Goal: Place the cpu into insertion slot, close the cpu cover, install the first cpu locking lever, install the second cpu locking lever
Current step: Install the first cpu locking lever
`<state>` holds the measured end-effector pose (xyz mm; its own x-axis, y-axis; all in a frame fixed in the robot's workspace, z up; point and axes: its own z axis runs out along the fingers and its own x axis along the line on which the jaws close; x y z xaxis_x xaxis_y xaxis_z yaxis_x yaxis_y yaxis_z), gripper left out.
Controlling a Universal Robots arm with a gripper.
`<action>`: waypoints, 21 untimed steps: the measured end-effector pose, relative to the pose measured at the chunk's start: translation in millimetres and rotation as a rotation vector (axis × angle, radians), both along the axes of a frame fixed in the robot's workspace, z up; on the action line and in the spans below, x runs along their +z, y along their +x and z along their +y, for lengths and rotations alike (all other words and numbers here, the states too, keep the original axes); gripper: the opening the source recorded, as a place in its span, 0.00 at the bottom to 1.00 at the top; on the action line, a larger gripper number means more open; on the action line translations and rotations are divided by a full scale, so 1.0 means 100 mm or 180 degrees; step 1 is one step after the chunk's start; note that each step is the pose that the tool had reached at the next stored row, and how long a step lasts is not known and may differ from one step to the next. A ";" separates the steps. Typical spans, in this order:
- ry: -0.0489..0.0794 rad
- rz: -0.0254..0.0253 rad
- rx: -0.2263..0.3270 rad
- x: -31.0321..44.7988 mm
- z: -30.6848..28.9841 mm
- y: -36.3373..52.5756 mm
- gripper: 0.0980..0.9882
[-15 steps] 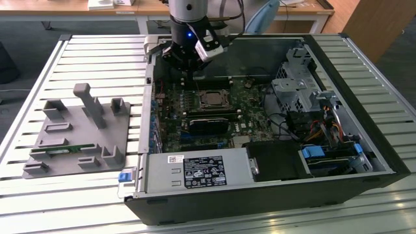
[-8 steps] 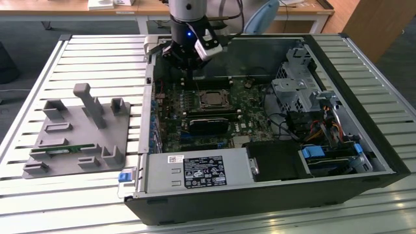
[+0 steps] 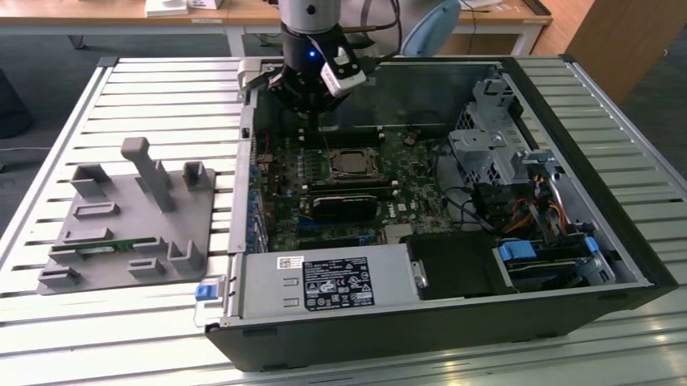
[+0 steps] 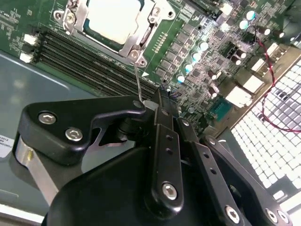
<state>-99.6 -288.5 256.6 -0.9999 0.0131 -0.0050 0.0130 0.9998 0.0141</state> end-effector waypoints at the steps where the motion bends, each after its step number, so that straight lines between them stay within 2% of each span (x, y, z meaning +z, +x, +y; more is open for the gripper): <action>1: 0.0000 0.0000 0.0000 -0.001 0.001 0.008 0.01; 6: 0.0000 0.0000 -0.0001 -0.004 0.001 0.076 0.01; 18: 0.0000 0.0000 0.0000 -0.031 0.001 0.352 0.01; 21: 0.0000 0.0000 0.0000 -0.036 0.000 0.375 0.01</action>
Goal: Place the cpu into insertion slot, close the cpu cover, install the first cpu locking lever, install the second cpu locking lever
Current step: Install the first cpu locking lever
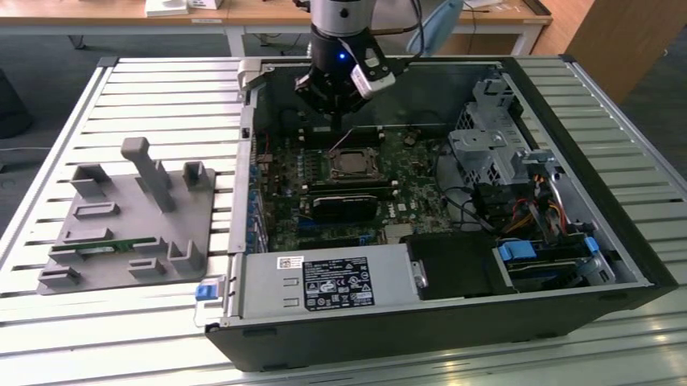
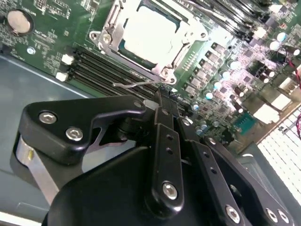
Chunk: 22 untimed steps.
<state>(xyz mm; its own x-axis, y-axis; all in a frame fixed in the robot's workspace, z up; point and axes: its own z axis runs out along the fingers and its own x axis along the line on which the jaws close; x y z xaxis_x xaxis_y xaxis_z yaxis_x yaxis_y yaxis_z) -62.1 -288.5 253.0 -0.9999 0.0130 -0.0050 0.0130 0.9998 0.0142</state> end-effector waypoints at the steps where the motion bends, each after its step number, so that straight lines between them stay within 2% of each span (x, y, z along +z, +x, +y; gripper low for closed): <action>1: 0.0000 0.0000 0.0000 0.000 0.000 0.000 0.01; 3: 0.0019 -0.0001 0.0000 0.000 -0.001 0.000 0.01; 5: 0.0100 -0.0005 0.0000 -0.004 -0.003 0.000 0.01; 6: 0.0117 -0.0006 0.0000 -0.010 -0.004 0.000 0.01; 8: 0.0118 -0.0012 0.0002 -0.026 -0.004 0.002 0.01; 11: 0.0118 -0.0038 0.0027 -0.056 -0.004 0.002 0.01; 12: 0.0118 -0.0042 0.0042 -0.065 -0.003 0.008 0.01; 15: 0.0117 -0.0049 0.0089 -0.088 0.003 0.019 0.01; 22: 0.0116 -0.0049 0.0095 -0.129 0.017 0.073 0.01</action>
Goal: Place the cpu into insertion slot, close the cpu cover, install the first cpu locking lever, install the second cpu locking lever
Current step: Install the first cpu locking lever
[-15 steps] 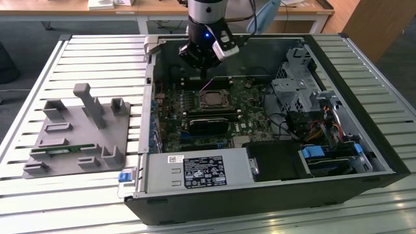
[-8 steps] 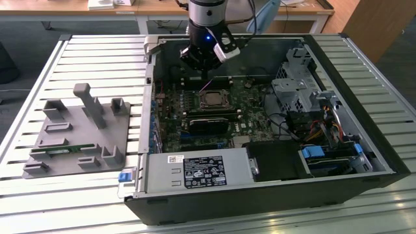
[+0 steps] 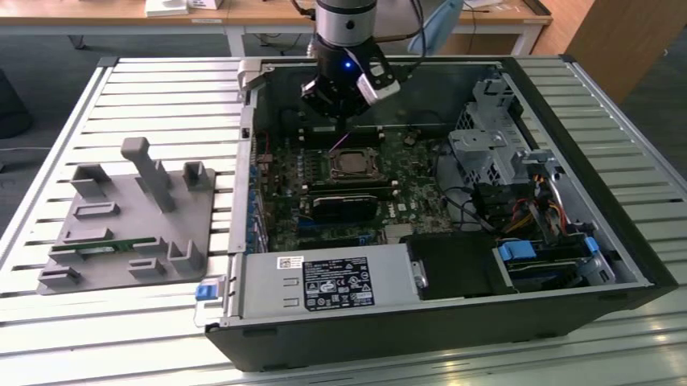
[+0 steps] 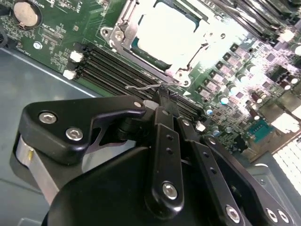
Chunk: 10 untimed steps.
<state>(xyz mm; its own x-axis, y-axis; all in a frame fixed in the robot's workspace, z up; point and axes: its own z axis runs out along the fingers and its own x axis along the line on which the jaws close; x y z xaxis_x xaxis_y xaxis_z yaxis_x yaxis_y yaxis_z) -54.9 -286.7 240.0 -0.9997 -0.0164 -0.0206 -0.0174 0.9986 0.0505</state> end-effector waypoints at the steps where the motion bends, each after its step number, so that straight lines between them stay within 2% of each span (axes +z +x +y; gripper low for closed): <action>1: -0.0001 0.0000 0.0000 -0.003 0.006 0.014 0.01; 10: -0.0005 0.0000 0.0000 -0.036 0.050 0.088 0.01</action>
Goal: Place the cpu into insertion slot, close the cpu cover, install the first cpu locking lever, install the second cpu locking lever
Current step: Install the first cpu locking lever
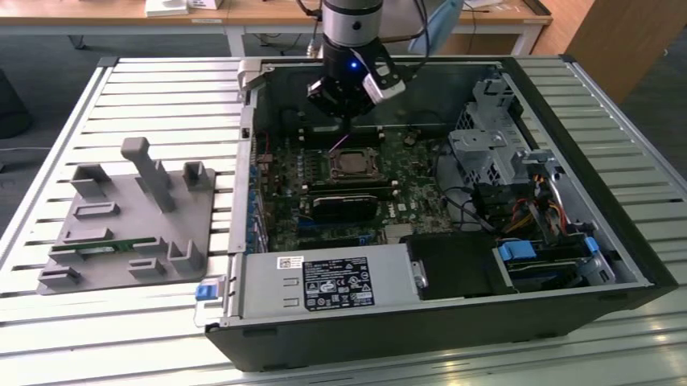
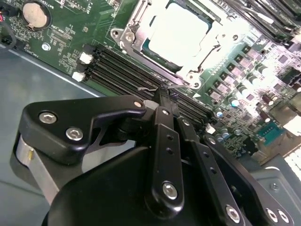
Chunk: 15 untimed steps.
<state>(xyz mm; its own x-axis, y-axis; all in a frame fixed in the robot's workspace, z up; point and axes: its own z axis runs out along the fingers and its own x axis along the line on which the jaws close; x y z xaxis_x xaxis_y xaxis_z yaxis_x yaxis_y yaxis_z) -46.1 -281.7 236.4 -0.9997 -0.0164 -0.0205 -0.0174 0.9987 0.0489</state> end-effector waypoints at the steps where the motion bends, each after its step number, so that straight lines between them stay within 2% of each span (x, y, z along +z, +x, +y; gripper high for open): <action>1: 0.0000 0.0000 0.0000 -0.004 0.000 0.008 0.01; 10: 0.0000 0.0000 0.0000 -0.044 0.000 0.105 0.01; 15: -0.0005 0.0000 0.0000 -0.091 0.000 0.152 0.01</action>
